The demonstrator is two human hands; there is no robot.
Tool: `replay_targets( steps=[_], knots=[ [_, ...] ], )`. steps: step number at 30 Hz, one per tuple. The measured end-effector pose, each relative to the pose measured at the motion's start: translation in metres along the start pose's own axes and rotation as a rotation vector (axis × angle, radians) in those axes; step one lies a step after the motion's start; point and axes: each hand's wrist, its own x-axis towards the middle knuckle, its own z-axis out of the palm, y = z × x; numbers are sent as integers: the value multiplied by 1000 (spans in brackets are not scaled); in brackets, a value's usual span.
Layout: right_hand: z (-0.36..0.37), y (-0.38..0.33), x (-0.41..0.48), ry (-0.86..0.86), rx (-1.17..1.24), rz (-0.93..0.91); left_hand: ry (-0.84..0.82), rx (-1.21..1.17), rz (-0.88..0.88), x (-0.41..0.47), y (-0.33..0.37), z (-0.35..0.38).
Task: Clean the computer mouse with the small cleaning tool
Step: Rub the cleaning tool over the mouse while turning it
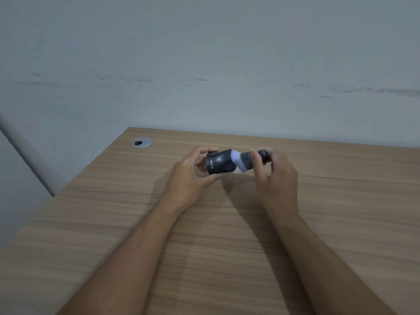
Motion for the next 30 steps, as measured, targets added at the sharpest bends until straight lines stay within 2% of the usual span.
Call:
replay_targets(
  steps=[3, 7, 9, 14, 19, 21, 25, 30],
  knots=[
    [-7, -4, 0, 34, 41, 18, 13, 64, 47, 1, 0, 1],
    [-5, -32, -10, -38, 32, -278, 45, 187, 112, 3, 2, 7],
    [4, -34, -12, -75, -12, -365, 48, 217, 126, 5, 1, 8],
    [0, -16, -3, 41, -67, -182, 47, 258, 175, 4, 0, 3],
    [-6, -26, -8, -12, -13, -254, 54, 326, 195, 7, -1, 6],
    [0, -23, -7, -35, -18, -219, 48, 304, 220, 6, -1, 5],
    [-5, -9, -1, 26, -10, -75, 27, 262, 251, 3, 0, -2],
    [-5, -15, -4, -21, 1, -148, 16, 318, 290, 3, 1, -1]
  ],
)
